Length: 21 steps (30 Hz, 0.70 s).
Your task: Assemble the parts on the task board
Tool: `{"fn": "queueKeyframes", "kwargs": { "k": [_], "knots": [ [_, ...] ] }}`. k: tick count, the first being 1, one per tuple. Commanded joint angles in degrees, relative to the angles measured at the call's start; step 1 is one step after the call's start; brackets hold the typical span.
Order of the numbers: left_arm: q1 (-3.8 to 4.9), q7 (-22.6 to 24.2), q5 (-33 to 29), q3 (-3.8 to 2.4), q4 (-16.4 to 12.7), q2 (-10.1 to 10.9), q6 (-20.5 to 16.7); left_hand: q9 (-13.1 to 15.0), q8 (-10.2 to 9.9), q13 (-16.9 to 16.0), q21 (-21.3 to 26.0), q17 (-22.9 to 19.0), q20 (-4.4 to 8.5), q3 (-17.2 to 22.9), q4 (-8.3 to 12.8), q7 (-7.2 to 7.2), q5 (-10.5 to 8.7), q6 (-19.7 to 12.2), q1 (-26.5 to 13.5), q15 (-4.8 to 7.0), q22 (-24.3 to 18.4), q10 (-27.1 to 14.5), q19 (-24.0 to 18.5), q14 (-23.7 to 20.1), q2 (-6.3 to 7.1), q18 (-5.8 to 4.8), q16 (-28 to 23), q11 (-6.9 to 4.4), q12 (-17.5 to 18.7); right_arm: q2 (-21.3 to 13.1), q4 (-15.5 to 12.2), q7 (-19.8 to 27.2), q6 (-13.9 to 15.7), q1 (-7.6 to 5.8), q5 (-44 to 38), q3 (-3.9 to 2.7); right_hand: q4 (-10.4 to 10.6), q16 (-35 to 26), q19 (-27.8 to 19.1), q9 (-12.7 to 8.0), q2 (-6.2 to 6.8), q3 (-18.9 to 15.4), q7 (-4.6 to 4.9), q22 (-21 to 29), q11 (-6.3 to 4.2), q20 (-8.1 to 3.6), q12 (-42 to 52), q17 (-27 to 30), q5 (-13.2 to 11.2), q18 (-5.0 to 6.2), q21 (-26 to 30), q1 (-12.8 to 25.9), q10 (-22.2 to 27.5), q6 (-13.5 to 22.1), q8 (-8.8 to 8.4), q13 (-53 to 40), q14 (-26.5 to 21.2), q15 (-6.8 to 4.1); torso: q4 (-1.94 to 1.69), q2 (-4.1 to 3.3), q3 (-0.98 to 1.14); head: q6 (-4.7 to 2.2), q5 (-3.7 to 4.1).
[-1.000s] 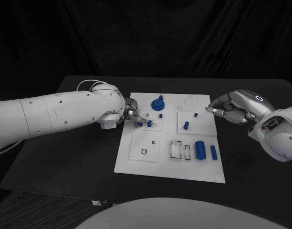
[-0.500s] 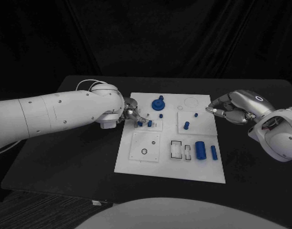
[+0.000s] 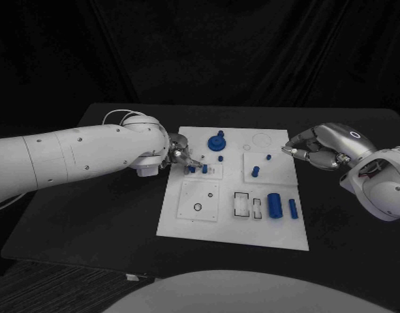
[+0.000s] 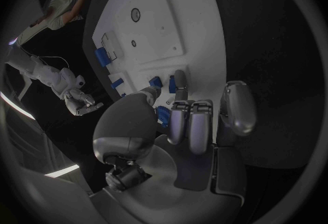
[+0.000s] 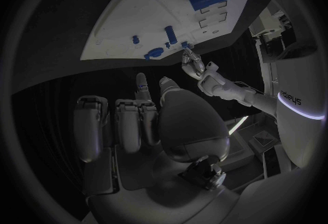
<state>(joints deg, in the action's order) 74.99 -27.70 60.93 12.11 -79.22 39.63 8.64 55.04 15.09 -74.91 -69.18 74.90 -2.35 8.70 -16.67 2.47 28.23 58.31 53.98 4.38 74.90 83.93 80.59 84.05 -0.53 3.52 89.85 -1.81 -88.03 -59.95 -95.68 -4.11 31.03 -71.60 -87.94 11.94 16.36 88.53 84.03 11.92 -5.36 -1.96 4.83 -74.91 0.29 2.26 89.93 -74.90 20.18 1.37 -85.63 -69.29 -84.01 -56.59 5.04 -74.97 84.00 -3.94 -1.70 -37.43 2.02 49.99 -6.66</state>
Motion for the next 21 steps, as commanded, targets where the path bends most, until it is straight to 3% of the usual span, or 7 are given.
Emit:
{"fn": "queueKeyframes", "kwargs": {
  "k": [1, 2, 6, 7, 11, 17, 21],
  "knots": [
    [-0.25, 1.03, -0.07, 0.09, -0.12, -0.02, -0.1, -0.21, -0.09, -12.89, 0.32, 15.1, 0.01, -0.2, 0.01, -0.06, 5.0, -0.13, 0.57, -0.23, 9.25, 4.19, -0.48, 5.95, -0.49, 0.91, 0.15, 0.29, 0.4, -0.02, -0.03, -0.92, 0.16, 0.13, -0.13, -0.03, 0.04, -0.37, 3.65, -0.07, -0.23, 0.27, 0.42, -13.47, 0.58, 0.52, 0.07, -11.57, 0.16, -0.14, 0.34, -0.28, -5.99, -0.08, -0.35, -15.03, 5.3, 0.33, -0.02, 0.04, 0.02, 0.01, 0.07],
    [-0.25, 1.01, -0.07, 0.09, -0.11, -0.01, -0.02, -0.29, -0.09, -12.88, 0.25, 15.1, 0.03, -0.08, -0.01, -0.09, 6.75, -0.06, 0.71, -0.21, 9.27, 4.19, -0.44, 5.95, -0.63, 0.89, 0.15, 0.26, 0.4, -0.02, -0.04, -0.91, 0.16, 0.13, -0.13, -0.03, 0.04, -0.37, 3.65, -0.07, -0.23, 0.27, 0.42, -13.47, 0.58, 0.52, 0.07, -11.57, 0.16, -0.14, 0.34, -0.28, -5.99, -0.08, -0.35, -15.03, 5.3, 0.33, -0.02, 0.03, 0.02, 0.01, 0.06],
    [-0.25, 0.87, -0.07, 0.09, -0.11, 0.0, 0.3, -0.37, 0.06, -12.84, 0.32, 15.1, 0.08, 0.35, 0.02, -0.21, 10.22, 0.28, 1.12, -0.14, 9.25, 4.15, -0.49, 5.95, -0.72, 0.91, 0.15, 0.16, 0.44, -0.02, -0.04, -0.9, 0.17, 0.13, -0.13, -0.03, 0.04, -0.37, 3.65, -0.07, -0.23, 0.27, 0.42, -13.47, 0.58, 0.52, 0.07, -11.57, 0.16, -0.14, 0.34, -0.28, -5.99, -0.08, -0.35, -15.03, 5.3, 0.33, -0.01, 0.01, 0.0, 0.01, 0.07],
    [-0.25, 0.83, -0.07, 0.09, -0.11, 0.0, 0.35, -0.33, 0.27, -12.84, 0.3, 15.1, 0.16, 1.01, 0.0, -0.35, 13.92, 0.58, 1.45, -0.04, 9.25, 4.14, -0.48, 5.95, -0.72, 0.91, 0.15, 0.03, 0.44, -0.03, -0.05, -0.9, 0.17, 0.13, -0.13, -0.03, 0.02, -0.37, 3.63, -0.08, -0.26, 0.33, 0.44, -13.46, 0.59, 0.52, 0.07, -11.57, 0.21, -0.13, 0.38, -0.41, -5.99, -0.06, -0.37, -15.03, 5.3, 0.33, 0.0, 0.0, 0.0, 0.01, 0.05],
    [-0.25, 0.64, -0.07, 0.09, -0.13, 0.04, 0.57, 0.05, 0.99, -12.84, 0.19, 15.1, 0.31, 2.11, 0.01, -0.65, 17.45, 1.27, 1.74, 0.14, 9.28, 4.14, -0.43, 5.95, -0.71, 0.9, 0.15, -0.21, 0.44, -0.04, -0.05, -0.9, 0.19, 0.13, -0.13, -0.03, 0.02, -0.37, 3.63, -0.08, -0.26, 0.33, 0.44, -13.46, 0.59, 0.52, 0.07, -11.57, 0.21, -0.13, 0.38, -0.41, -5.99, -0.06, -0.37, -15.03, 5.3, 0.33, 0.0, -0.03, 0.0, 0.01, 0.05],
    [-0.25, 0.55, -0.07, 0.09, -0.21, 0.13, 0.59, 0.8, 2.07, -12.86, 0.03, 15.1, 0.52, 3.29, 0.06, -1.0, 19.97, 1.88, 2.11, 0.37, 9.32, 4.17, -0.36, 5.95, -0.43, 0.87, 0.15, -0.5, 0.41, -0.05, -0.07, -0.89, 0.22, 0.14, -0.13, -0.03, 0.03, -0.4, 3.59, -0.08, -0.28, 0.35, 0.44, -13.43, 0.6, 0.52, 0.07, -11.51, 0.21, -0.11, 0.45, -0.42, -5.99, -0.07, -0.37, -15.03, 5.29, 0.33, -0.01, -0.04, 0.0, 0.01, -0.03],
    [-0.25, 0.5, -0.07, 0.09, -0.2, 0.12, 0.7, 2.27, 3.88, -12.86, -0.14, 15.1, 0.77, 3.79, 0.08, -1.44, 19.05, 2.53, 2.08, 0.64, 9.35, 4.19, -0.27, 5.95, 0.01, 0.85, 0.15, -0.83, 0.4, -0.05, -0.08, -0.89, 0.24, 0.14, -0.13, -0.03, 0.03, -0.4, 3.59, -0.08, -0.28, 0.35, 0.44, -13.43, 0.6, 0.52, 0.07, -11.51, 0.21, -0.11, 0.45, -0.42, -5.99, -0.07, -0.37, -15.03, 5.29, 0.33, -0.02, -0.02, 0.0, 0.01, 0.03]
  ]
}}
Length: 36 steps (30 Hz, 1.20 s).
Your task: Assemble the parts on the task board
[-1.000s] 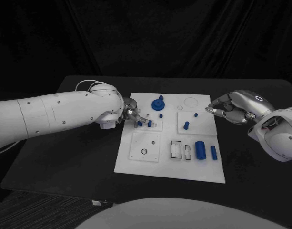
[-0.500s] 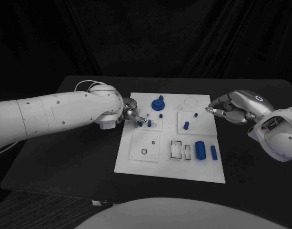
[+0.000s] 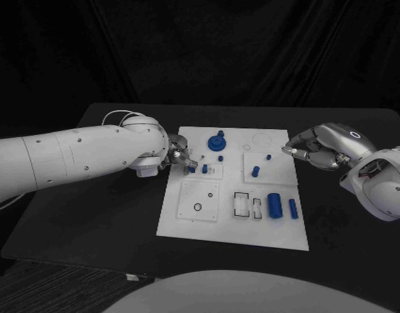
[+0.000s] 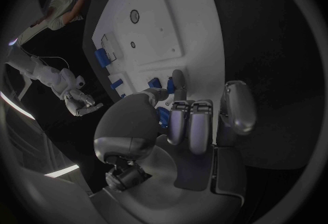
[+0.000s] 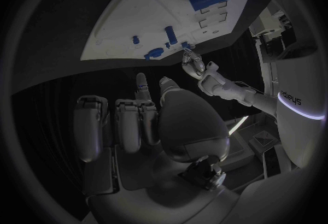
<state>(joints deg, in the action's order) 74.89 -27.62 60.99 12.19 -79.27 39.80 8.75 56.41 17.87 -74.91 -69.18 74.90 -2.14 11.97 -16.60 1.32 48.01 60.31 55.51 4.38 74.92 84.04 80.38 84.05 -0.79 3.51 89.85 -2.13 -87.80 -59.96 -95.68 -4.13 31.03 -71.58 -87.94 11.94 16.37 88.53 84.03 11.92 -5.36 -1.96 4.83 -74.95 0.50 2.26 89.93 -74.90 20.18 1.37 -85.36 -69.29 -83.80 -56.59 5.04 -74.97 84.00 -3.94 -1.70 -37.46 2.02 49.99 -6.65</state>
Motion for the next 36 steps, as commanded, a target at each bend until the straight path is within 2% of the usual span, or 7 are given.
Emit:
{"fn": "queueKeyframes", "kwargs": {
  "k": [1, 5, 18, 19, 23, 26, 36],
  "knots": [
    [-0.14, 0.4, -0.12, 0.01, -0.14, -0.07, 0.66, 1.11, 1.3, -12.89, -0.13, 15.1, 0.58, 0.57, 0.02, -0.34, -0.83, 0.55, 0.59, 0.67, 9.33, 4.11, -0.06, 5.95, 0.33, 0.86, 0.15, -0.55, 0.14, -0.03, -0.09, -0.87, 0.25, 0.13, -0.13, -0.03, 0.03, -0.4, 3.59, -0.09, -0.28, 0.35, 0.44, -13.39, 0.38, 0.53, 0.07, -11.51, 0.21, -0.1, 0.17, -0.42, -6.2, -0.07, -0.37, -15.03, 5.29, 0.33, -0.01, 0.01, 0.0, 0.01, 0.06],
    [-0.14, 0.34, -0.12, 0.01, -0.08, -0.19, 0.98, 2.68, 2.89, -12.92, -0.23, 15.1, 0.8, 1.05, 0.17, -0.71, -1.36, 0.58, 1.1, 0.92, 9.35, 4.16, 0.01, 5.95, 0.73, 0.84, 0.15, -0.86, 0.1, -0.04, -0.11, -0.87, 0.26, 0.13, -0.13, -0.03, 0.03, -0.4, 3.59, -0.09, -0.28, 0.35, 0.44, -13.39, 0.38, 0.53, 0.07, -11.51, 0.21, -0.1, 0.17, -0.42, -6.2, -0.07, -0.37, -15.03, 5.29, 0.33, -0.01, 0.01, 0.0, 0.01, 0.01],
    [-0.14, 0.4, -0.12, 0.01, 0.03, -0.42, 1.04, 3.89, 3.86, -12.9, -0.33, 15.1, 1.0, 1.57, 0.34, -0.81, -2.78, -0.16, 2.15, 1.09, 9.37, 4.17, 0.07, 5.95, 1.38, 0.81, 0.15, -1.0, 0.12, -0.09, -0.14, -0.86, 0.31, 0.13, -0.13, -0.03, 0.05, -0.4, 3.62, -0.09, -0.31, 0.37, 0.45, -13.41, 0.39, 0.53, 0.07, -11.5, 0.21, -0.12, 0.13, -0.43, -6.2, -0.08, -0.37, -15.03, 5.29, 0.34, -0.01, -0.02, 0.0, 0.01, 0.0],
    [-0.14, 0.41, -0.12, 0.01, 0.04, -0.43, 1.03, 4.14, 4.07, -12.88, -0.31, 15.1, 1.02, 1.57, 0.26, -0.79, -3.97, -0.32, 2.26, 1.09, 9.36, 4.16, 0.06, 5.95, 1.43, 0.81, 0.15, -1.0, 0.13, -0.08, -0.14, -0.86, 0.32, 0.13, -0.13, -0.03, 0.05, -0.4, 3.62, -0.09, -0.31, 0.37, 0.45, -13.41, 0.39, 0.53, 0.07, -11.5, 0.21, -0.12, 0.13, -0.43, -6.2, -0.08, -0.37, -15.03, 5.29, 0.34, -0.01, 0.0, 0.0, 0.01, -0.02],
    [-0.14, 0.39, -0.12, 0.01, 0.07, -0.5, 0.97, 4.72, 4.61, -12.84, -0.27, 15.1, 1.0, 0.46, -0.01, -0.63, -13.1, -0.73, 1.29, 0.99, 9.35, 4.15, 0.05, 5.95, 1.12, 0.8, 0.15, -0.86, 0.16, -0.06, -0.13, -0.85, 0.29, 0.14, -0.13, -0.03, 0.05, -0.4, 3.62, -0.09, -0.31, 0.37, 0.45, -13.41, 0.39, 0.53, 0.07, -11.5, 0.21, -0.12, 0.13, -0.43, -6.2, -0.08, -0.37, -15.03, 5.29, 0.34, -0.01, 0.01, 0.0, 0.01, -0.02],
    [-0.14, 0.28, -0.12, 0.01, 0.15, -0.57, 0.86, 4.48, 4.35, -12.86, -0.36, 15.1, 0.91, -0.56, -0.08, -0.47, -17.75, -0.95, -0.09, 0.89, 9.37, 4.18, 0.11, 5.95, 0.62, 0.77, 0.15, -0.72, 0.14, -0.02, -0.1, -0.84, 0.26, 0.14, -0.13, -0.03, 0.05, -0.4, 3.62, -0.09, -0.31, 0.37, 0.45, -13.41, 0.39, 0.53, 0.07, -11.5, 0.21, -0.12, 0.13, -0.43, -6.2, -0.08, -0.37, -15.03, 5.29, 0.34, 0.0, 0.01, 0.01, 0.01, -0.04],
    [-0.14, -0.96, -0.12, 0.0, 0.16, -0.32, -0.37, 3.02, 2.86, -12.86, -0.38, 15.1, 0.52, -4.98, -0.33, 0.11, -26.94, -1.55, -6.97, 0.53, 9.39, 4.18, 0.18, 5.95, -1.2, 0.76, 0.15, -0.21, 0.12, -0.05, -0.07, -0.83, 0.2, 0.15, -0.13, -0.03, 0.05, -0.38, 3.64, -0.09, -0.29, 0.38, 0.46, -13.42, 0.4, 0.53, 0.07, -11.54, 0.21, -0.13, 0.09, -0.46, -6.2, -0.13, -0.36, -15.03, 5.29, 0.35, -0.01, -0.01, -0.01, 0.01, -0.01]
  ]
}}
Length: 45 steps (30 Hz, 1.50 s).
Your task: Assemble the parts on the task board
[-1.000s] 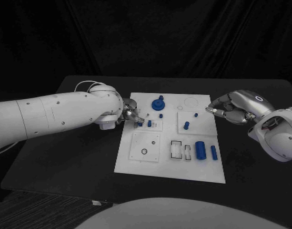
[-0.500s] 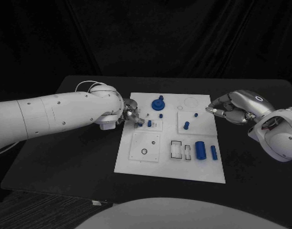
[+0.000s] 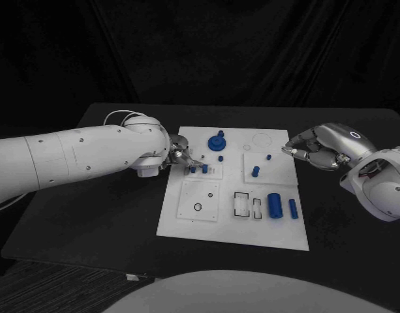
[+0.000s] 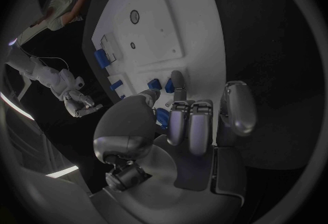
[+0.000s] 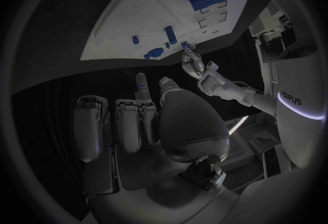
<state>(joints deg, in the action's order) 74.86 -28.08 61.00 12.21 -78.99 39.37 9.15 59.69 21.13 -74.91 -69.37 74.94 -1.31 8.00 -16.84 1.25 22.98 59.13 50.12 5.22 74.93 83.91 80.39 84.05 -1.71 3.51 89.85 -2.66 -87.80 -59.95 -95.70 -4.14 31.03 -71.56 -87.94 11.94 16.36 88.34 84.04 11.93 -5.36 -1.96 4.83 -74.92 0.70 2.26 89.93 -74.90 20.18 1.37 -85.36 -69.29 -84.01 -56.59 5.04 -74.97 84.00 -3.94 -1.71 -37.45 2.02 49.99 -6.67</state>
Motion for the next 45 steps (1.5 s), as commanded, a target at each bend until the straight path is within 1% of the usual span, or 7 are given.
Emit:
{"fn": "queueKeyframes", "kwargs": {
  "k": [1, 11, 29, 33, 36, 40, 45],
  "knots": [
    [-0.12, -0.47, -0.13, -0.02, -0.14, 0.18, -1.08, -0.35, -0.45, -12.87, -0.25, 15.06, -0.33, -1.87, -0.05, 0.24, -3.36, -0.3, -2.7, -0.38, 9.4, 4.32, 0.21, 5.95, -0.41, 0.75, 0.15, 0.34, 0.1, -0.07, -0.04, -0.82, 0.2, 0.13, -0.13, -0.03, 0.05, -0.19, 3.63, -0.09, -0.29, 0.38, 0.46, -13.45, 0.2, 0.53, 0.07, -11.54, 0.21, -0.13, 0.09, -0.46, -5.99, -0.13, -0.35, -15.03, 5.3, 0.35, 0.01, -0.02, -0.01, 0.01, 0.02],
    [-0.11, 2.18, -0.13, -0.03, -0.56, 0.81, -6.79, -0.79, -0.83, -13.11, -0.58, 15.06, -0.55, -9.44, 0.02, 0.54, -14.52, -0.55, -7.36, -0.58, 9.49, 4.52, 0.45, 5.95, -2.51, 0.7, 0.15, 0.61, -0.16, -0.04, 0.02, -0.81, 0.1, 0.13, -0.13, -0.03, 0.05, -0.19, 3.63, -0.09, -0.29, 0.38, 0.46, -13.45, 0.2, 0.53, 0.07, -11.54, 0.21, -0.13, 0.09, -0.46, -5.99, -0.13, -0.35, -15.03, 5.3, 0.35, -0.01, 0.0, 0.0, 0.01, 0.07],
    [1.87, 29.79, -0.13, -0.06, -1.72, 4.31, -32.86, 2.33, 2.41, -10.2, 1.53, 14.2, -0.89, -9.26, 3.23, 0.79, 3.35, -7.47, 16.95, -1.08, 8.92, 1.75, -1.77, 5.39, -0.15, 1.06, -0.37, 0.96, 2.93, -0.77, -0.48, -0.4, 1.14, 0.11, -0.13, -0.04, 0.1, -0.2, 3.62, -0.1, -0.22, 0.34, 0.47, -13.43, 0.22, 0.54, 0.07, -11.51, 0.18, -0.12, 0.12, -0.43, -5.99, -0.15, -0.36, -15.03, 5.29, 0.35, -0.01, 0.09, 0.02, 0.01, 0.45],
    [2.18, 45.29, 4.56, -0.06, 0.74, 3.37, -35.43, -9.15, -6.24, 23.02, 14.16, -18.78, -3.34, -0.59, 2.15, 6.22, -3.69, -12.98, 34.38, -6.28, 5.42, -35.96, -14.83, -26.8, 4.06, 2.4, -26.16, 6.34, 45.95, -1.33, -1.08, 0.19, 2.32, 0.08, -0.13, -0.05, 0.13, -0.19, 3.63, -0.1, -0.2, 0.31, 0.47, -13.44, 0.22, 0.54, 0.07, -11.52, 0.16, -0.13, 0.1, -0.4, -5.99, -0.15, -0.36, -15.03, 5.29, 0.35, 0.0, 0.08, 0.01, 0.01, 0.48],
    [2.17, 49.24, 16.25, -0.05, 2.66, 1.9, -35.51, -21.5, -14.1, 39.76, 3.73, -16.49, -5.3, 4.88, 0.32, 7.87, -9.93, -15.35, 37.0, -7.78, 7.8, -39.64, -6.86, -14.21, 8.31, 1.0, -22.05, 8.82, 64.41, -1.48, -1.44, 0.73, 2.94, 0.08, -0.13, -0.05, 0.17, -0.15, 3.67, -0.1, -0.16, 0.27, 0.48, -13.47, 0.22, 0.54, 0.07, -11.59, 0.13, -0.15, 0.02, -0.34, -5.99, -0.18, -0.35, -15.03, 5.31, 0.35, 0.0, 0.07, 0.01, 0.01, 0.55],
    [1.61, 49.95, 33.26, -0.05, 5.46, -0.8, -35.29, -33.88, -17.37, 55.14, -4.11, -2.93, -1.11, 5.0, 0.31, -6.45, -15.52, -17.83, 38.64, -0.91, 9.75, -45.98, 1.03, -0.53, 12.32, 0.33, -11.16, 1.56, 76.74, -1.32, -1.49, 1.21, 3.15, 0.08, -0.12, -0.05, 0.2, -0.13, 3.71, -0.08, -0.1, 0.21, 0.46, -13.5, 0.21, 0.54, 0.07, -11.63, 0.11, -0.17, -0.06, -0.25, -5.99, -0.26, -0.31, -15.03, 5.32, 0.35, 0.0, 0.04, 0.0, 0.01, 0.65],
    [1.02, 49.51, 42.02, -0.05, 7.55, -3.63, -33.82, -39.66, -17.34, 61.6, -3.27, -3.64, -0.94, 5.23, 0.52, -5.12, -16.42, -14.39, 39.3, -1.05, 9.69, -43.82, 1.44, -0.37, 13.63, 0.33, -11.68, 2.22, 78.09, -1.29, -1.5, 1.55, 3.3, 0.09, -0.09, -0.05, 0.2, -0.13, 3.71, -0.08, -0.1, 0.21, 0.46, -13.5, 0.21, 0.54, 0.07, -11.63, 0.11, -0.17, -0.06, -0.25, -5.99, -0.27, -0.31, -15.03, 5.32, 0.35, 0.04, -0.03, 0.0, 0.01, 0.83]
  ]
}}
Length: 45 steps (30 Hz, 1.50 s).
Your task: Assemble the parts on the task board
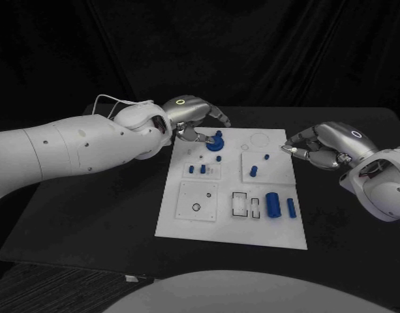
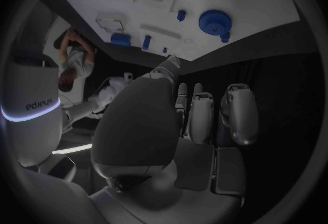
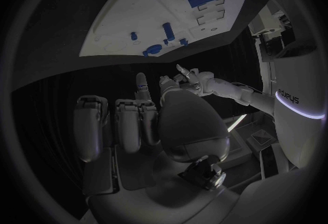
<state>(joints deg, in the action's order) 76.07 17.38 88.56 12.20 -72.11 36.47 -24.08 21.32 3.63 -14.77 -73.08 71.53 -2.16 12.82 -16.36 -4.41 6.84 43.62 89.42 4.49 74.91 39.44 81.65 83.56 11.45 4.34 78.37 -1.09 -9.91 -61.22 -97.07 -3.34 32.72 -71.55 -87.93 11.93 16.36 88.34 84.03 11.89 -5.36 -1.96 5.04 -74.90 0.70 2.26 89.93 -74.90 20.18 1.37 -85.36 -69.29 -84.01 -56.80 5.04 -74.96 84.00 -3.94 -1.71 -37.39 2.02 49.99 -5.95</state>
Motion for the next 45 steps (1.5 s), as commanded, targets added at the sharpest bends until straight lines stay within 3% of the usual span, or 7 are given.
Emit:
{"fn": "queueKeyframes", "kwargs": {
  "k": [1, 4, 11, 15, 20, 29, 45],
  "knots": [
    [-0.26, 3.96, 15.34, -0.04, 1.08, -1.27, -0.15, -1.86, 0.31, 2.15, 0.4, -0.09, -0.19, 0.68, 0.02, 0.52, -0.6, 1.91, -0.09, -0.4, 9.77, 0.94, 0.28, 0.2, 0.56, -0.52, -0.1, 0.73, 0.22, 0.0, -0.06, 0.79, 1.57, 0.08, -0.01, -0.03, 0.2, -0.14, 3.71, -0.04, -0.1, 0.21, 0.26, -13.52, 0.22, 0.54, 0.07, -11.63, 0.11, -0.17, -0.06, -0.25, -5.99, -0.06, -0.31, -15.04, 5.31, 0.35, 0.05, -0.11, -0.01, 0.01, 0.21],
    [-0.39, 3.54, 16.55, -0.04, 2.1, -2.43, 0.78, -3.37, 0.82, 3.35, -0.02, 1.62, -0.04, 0.96, 0.42, 0.75, -0.71, 4.26, -0.27, 0.05, 10.05, 3.42, 0.72, 0.94, 0.35, -0.61, 1.16, -0.21, -0.8, 0.11, 0.17, 0.9, 1.5, 0.08, 0.1, -0.03, 0.27, -0.11, 3.74, -0.03, -0.05, 0.1, 0.24, -13.54, 0.2, 0.54, 0.07, -11.66, 0.07, -0.18, -0.12, -0.05, -5.99, -0.16, -0.26, -15.04, 5.32, 0.36, 0.09, -0.21, -0.07, 0.01, 0.05],
    [-0.8, 0.4, 18.05, -0.05, 4.08, -5.5, 5.1, -6.32, 1.3, 3.55, -0.33, 2.64, -0.36, -0.81, 0.29, 2.36, -3.8, 7.26, -4.38, -0.63, 10.3, 9.48, 1.22, 1.19, 0.0, -0.75, 2.16, 1.4, -4.16, 0.29, 0.34, 1.06, 1.27, 0.09, 0.24, -0.03, 0.37, -0.14, 3.72, -0.03, -0.11, -0.1, 0.22, -13.52, 0.15, 0.57, 0.07, -11.59, -0.13, -0.17, -0.07, 0.48, -5.99, -0.26, -0.24, -15.04, 5.31, 0.4, 0.15, -0.2, -0.1, 0.01, 0.15],
    [-1.04, -0.41, 18.22, -0.05, 4.38, -6.37, 6.18, -6.61, 1.6, 3.03, -0.26, 2.51, -0.46, -0.6, 0.97, 2.61, -2.94, 8.16, -4.01, -0.62, 10.3, 11.03, 1.22, 1.1, -0.6, -0.72, 2.11, 1.23, -5.25, 0.34, 0.41, 1.07, 1.14, 0.09, 0.25, -0.03, 0.37, -0.14, 3.72, -0.03, -0.11, -0.1, 0.22, -13.52, 0.15, 0.57, 0.07, -11.59, -0.13, -0.17, -0.07, 0.48, -5.99, -0.26, -0.24, -15.04, 5.31, 0.4, 0.11, -0.14, 0.0, 0.01, 0.08],
    [-1.28, -1.06, 18.32, -0.05, 4.67, -7.28, 8.36, -6.73, 2.17, 2.81, 0.4, 1.77, -0.47, 0.15, 2.11, 2.96, 0.77, 9.78, -3.46, -0.61, 10.14, 11.19, 0.96, 0.74, -0.71, -0.6, 1.67, 1.28, -5.48, 0.45, 0.47, 1.09, 1.01, 0.09, 0.26, -0.03, 0.36, -0.11, 3.74, -0.02, -0.12, -0.11, 0.21, -13.53, 0.15, 0.57, 0.07, -11.65, -0.14, -0.18, -0.11, 0.51, -5.99, -0.27, -0.24, -15.04, 5.32, 0.39, 0.07, -0.06, 0.04, 0.01, 0.43],
    [-1.53, -2.59, 18.35, -0.05, 4.99, -8.01, 10.51, -7.02, 1.83, 2.13, 0.65, 1.22, -0.64, -0.04, 1.78, 3.4, -0.11, 9.66, -5.1, -0.89, 10.1, 13.09, 0.86, 0.48, -0.63, -0.59, 1.33, 1.81, -6.59, 0.54, 0.57, 1.08, 0.66, 0.09, 0.27, -0.03, 0.2, -0.14, 3.71, -0.06, -0.24, -0.01, 0.17, -13.52, 0.11, 0.56, 0.07, -11.58, 0.72, -0.16, -0.06, 0.49, -5.99, -0.23, -0.3, -15.04, 5.31, 0.37, 0.05, -0.09, 0.0, 0.01, 0.67],
    [-2.3, -3.38, 18.36, -0.06, 6.65, -8.91, 12.65, -7.3, 1.4, 0.2, -0.45, 3.55, -0.72, 0.73, 2.36, 3.72, 1.17, 9.77, -5.89, -0.98, 10.44, 15.03, 1.49, 1.63, -0.56, -0.81, 2.99, 2.12, -8.27, 0.59, 0.55, 0.81, 0.18, 0.1, 0.27, -0.03, 0.06, -0.07, 3.72, -0.1, -0.14, 0.2, 0.16, -13.52, 0.08, 0.56, 0.07, -11.68, 2.18, -0.17, -0.09, 0.1, -5.99, -0.22, -0.36, -15.04, 5.33, 0.37, 0.0, -0.13, -0.03, 0.01, 0.76]
  ]
}}
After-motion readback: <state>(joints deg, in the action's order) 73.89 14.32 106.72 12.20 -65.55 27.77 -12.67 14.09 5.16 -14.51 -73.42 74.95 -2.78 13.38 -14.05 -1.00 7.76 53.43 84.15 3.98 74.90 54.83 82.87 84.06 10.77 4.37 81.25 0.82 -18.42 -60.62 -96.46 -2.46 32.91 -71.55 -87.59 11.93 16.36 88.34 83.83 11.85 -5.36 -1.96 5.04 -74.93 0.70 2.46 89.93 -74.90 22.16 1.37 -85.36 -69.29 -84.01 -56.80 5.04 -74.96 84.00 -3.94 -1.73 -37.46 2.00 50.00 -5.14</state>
